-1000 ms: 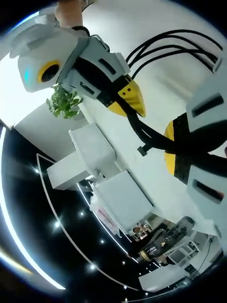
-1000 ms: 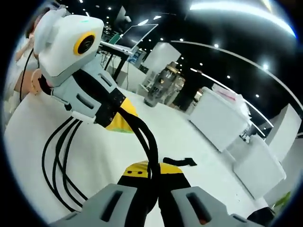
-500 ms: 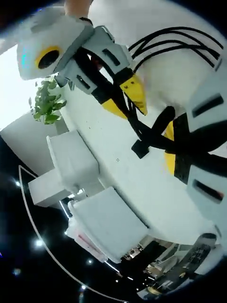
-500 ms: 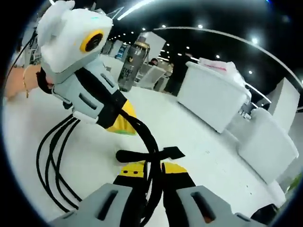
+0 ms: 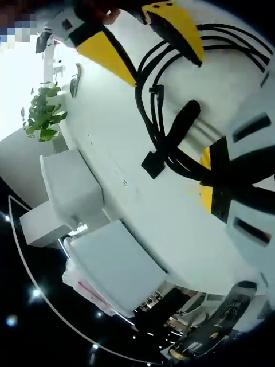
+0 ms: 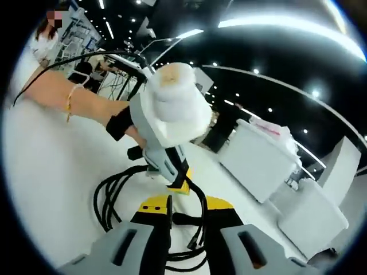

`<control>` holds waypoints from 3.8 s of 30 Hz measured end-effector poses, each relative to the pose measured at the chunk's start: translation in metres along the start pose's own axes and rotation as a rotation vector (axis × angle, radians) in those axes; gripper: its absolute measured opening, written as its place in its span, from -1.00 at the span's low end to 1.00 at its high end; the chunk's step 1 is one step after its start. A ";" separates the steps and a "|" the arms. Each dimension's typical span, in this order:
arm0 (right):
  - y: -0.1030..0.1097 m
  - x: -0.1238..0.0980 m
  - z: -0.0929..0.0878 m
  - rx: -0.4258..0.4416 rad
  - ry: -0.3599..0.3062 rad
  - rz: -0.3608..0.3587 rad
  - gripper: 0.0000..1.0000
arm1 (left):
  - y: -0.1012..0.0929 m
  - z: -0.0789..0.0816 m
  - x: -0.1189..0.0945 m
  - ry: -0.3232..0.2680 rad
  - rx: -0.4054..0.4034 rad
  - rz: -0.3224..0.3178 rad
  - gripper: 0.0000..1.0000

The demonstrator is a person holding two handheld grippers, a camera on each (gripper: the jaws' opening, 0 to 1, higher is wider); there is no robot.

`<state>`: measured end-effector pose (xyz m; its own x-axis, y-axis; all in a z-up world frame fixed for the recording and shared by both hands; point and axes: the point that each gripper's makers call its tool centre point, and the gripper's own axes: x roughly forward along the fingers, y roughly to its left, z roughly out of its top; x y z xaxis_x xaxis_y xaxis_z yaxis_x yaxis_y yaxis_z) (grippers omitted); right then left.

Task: Coil the Type-C to USB data cable on the desktop and secure it with Velcro straps.

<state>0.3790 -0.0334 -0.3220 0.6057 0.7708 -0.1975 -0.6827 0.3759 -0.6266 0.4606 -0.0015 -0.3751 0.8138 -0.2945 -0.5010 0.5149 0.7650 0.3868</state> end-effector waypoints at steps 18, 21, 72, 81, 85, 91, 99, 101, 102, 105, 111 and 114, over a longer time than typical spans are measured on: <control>-0.004 0.030 -0.066 -0.145 0.250 -0.058 -0.92 | -0.015 0.009 0.000 -0.005 0.020 -0.006 -0.91; -0.006 0.031 -0.067 -0.191 0.252 -0.066 -0.96 | -0.017 0.010 0.001 -0.006 0.017 -0.011 -0.91; 0.063 -0.118 -0.008 -0.046 0.107 0.021 -0.99 | -0.140 0.022 -0.100 -0.147 0.029 -0.248 -0.57; 0.056 -0.115 -0.004 -0.004 0.105 0.046 -0.99 | -0.151 0.038 -0.109 -0.231 0.148 -0.295 -0.69; 0.053 -0.115 -0.005 0.034 0.108 0.059 -0.99 | -0.153 0.036 -0.121 -0.242 0.168 -0.321 -0.69; 0.053 -0.115 -0.005 0.053 0.102 0.062 -0.99 | -0.126 0.061 -0.122 -0.390 -0.053 -0.289 -0.71; 0.052 -0.112 0.001 0.037 0.095 0.093 -0.99 | -0.131 0.023 -0.085 -0.222 0.291 -0.222 -0.93; 0.050 -0.110 0.003 0.014 0.095 0.094 -0.99 | -0.136 0.019 -0.085 -0.206 0.300 -0.260 -0.95; 0.049 -0.108 0.003 -0.001 0.096 0.098 -0.99 | -0.136 0.019 -0.083 -0.205 0.307 -0.262 -0.95; 0.045 -0.098 0.003 -0.021 0.100 0.105 -0.99 | -0.140 0.016 -0.085 -0.189 0.401 -0.276 -0.95; 0.034 -0.071 -0.009 -0.041 0.135 0.136 -0.99 | -0.142 0.015 -0.085 -0.206 0.450 -0.287 -0.95; 0.034 -0.058 -0.019 -0.064 0.163 0.163 -0.99 | -0.143 0.015 -0.084 -0.215 0.467 -0.310 -0.95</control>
<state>0.3286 -0.0751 -0.3464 0.5509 0.7238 -0.4156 -0.7526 0.2156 -0.6222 0.3229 -0.0949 -0.3763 0.6181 -0.6102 -0.4956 0.7610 0.3065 0.5718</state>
